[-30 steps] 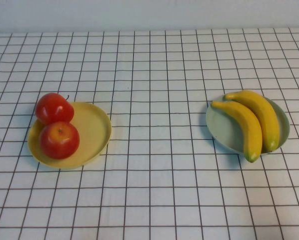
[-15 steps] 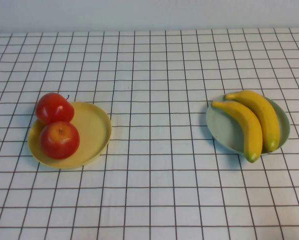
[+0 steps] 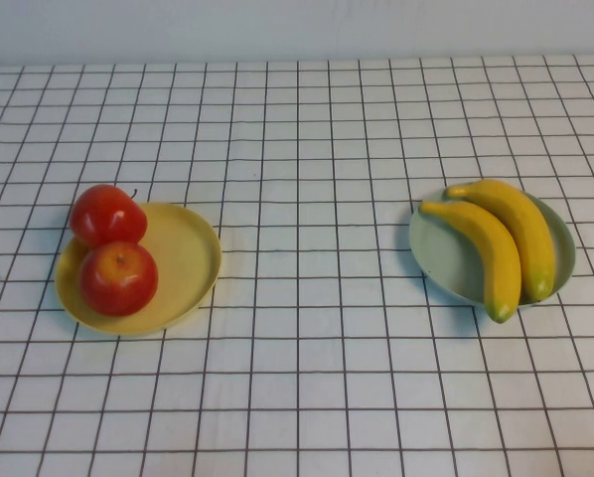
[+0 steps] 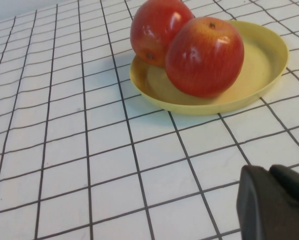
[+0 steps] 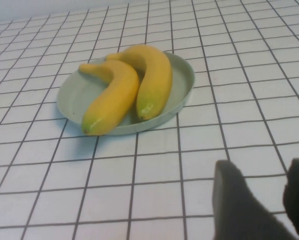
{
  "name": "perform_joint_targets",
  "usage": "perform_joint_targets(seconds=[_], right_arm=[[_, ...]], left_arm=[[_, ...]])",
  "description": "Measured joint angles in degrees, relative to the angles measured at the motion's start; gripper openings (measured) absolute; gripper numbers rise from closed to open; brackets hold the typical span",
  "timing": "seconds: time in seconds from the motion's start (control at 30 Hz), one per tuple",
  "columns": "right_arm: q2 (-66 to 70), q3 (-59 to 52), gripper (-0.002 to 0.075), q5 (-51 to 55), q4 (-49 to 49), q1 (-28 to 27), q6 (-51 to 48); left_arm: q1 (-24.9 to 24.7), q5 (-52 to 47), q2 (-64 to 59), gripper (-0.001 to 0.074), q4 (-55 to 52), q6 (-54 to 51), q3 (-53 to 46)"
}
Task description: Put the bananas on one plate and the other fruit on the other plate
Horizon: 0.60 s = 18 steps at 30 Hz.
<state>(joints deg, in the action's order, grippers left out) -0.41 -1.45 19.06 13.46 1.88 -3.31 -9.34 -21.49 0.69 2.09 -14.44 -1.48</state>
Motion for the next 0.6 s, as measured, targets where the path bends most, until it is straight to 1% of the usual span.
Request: perform_joint_targets(seconds=[0.6], right_arm=[[0.0, -0.1, 0.0212, 0.5, 0.1, 0.0, 0.1]], left_arm=[[0.0, 0.0, 0.0, 0.0001, 0.0, 0.0, 0.0]])
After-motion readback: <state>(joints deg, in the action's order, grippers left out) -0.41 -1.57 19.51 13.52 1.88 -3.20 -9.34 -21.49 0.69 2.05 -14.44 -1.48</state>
